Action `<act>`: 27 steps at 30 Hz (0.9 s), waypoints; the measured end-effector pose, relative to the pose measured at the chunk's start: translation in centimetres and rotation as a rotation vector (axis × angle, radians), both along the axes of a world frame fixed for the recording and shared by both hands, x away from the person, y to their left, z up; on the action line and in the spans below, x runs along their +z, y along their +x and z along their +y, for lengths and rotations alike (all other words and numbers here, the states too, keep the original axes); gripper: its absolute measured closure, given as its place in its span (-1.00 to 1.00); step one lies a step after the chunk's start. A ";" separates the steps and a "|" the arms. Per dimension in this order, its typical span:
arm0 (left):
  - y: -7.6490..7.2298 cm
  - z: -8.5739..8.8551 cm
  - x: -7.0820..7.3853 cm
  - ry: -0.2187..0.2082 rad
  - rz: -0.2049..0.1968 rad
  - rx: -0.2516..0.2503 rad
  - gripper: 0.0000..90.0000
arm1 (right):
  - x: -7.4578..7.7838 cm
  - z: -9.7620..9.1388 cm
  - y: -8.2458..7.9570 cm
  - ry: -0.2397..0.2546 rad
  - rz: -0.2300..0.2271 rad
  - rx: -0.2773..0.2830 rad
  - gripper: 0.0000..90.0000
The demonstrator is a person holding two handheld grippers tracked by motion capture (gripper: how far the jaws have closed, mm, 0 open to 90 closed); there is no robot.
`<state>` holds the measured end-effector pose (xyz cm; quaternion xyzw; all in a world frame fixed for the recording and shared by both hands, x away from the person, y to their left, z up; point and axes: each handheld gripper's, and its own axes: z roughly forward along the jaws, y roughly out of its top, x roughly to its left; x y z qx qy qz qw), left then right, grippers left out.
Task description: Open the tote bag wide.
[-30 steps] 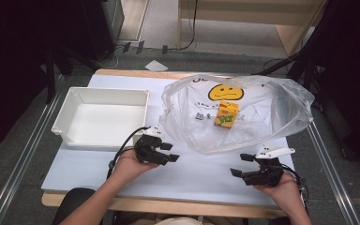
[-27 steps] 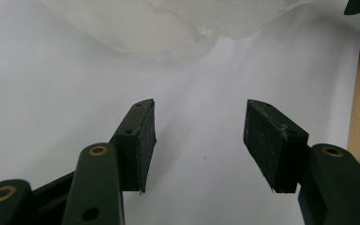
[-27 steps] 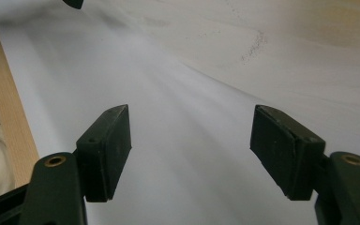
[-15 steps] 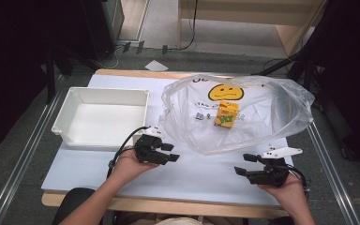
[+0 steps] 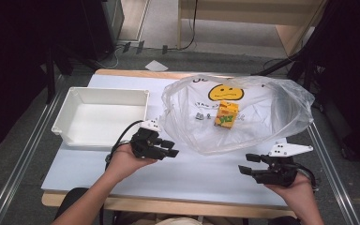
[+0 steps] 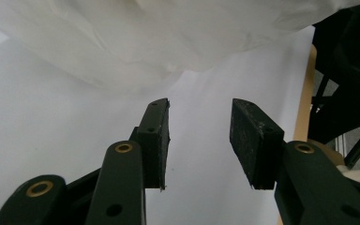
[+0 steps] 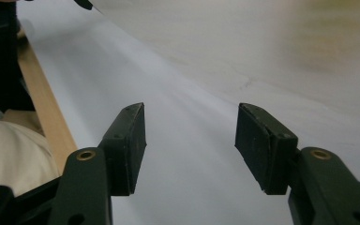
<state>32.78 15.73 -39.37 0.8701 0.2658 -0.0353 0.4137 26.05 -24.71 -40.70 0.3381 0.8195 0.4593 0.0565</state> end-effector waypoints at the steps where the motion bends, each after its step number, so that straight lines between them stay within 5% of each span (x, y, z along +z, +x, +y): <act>1: 0.0 0.0 0.2 0.001 0.002 0.002 0.31 | 0.3 0.0 -0.1 -0.003 0.000 0.004 0.01; 18: -1.6 0.5 5.2 -0.061 0.001 -0.043 0.39 | 5.8 -1.0 -1.9 -0.005 -0.009 0.017 0.09; 27: -2.1 0.8 8.2 -0.083 -0.033 -0.059 0.40 | 8.2 -1.2 -2.3 0.025 -0.024 0.022 0.10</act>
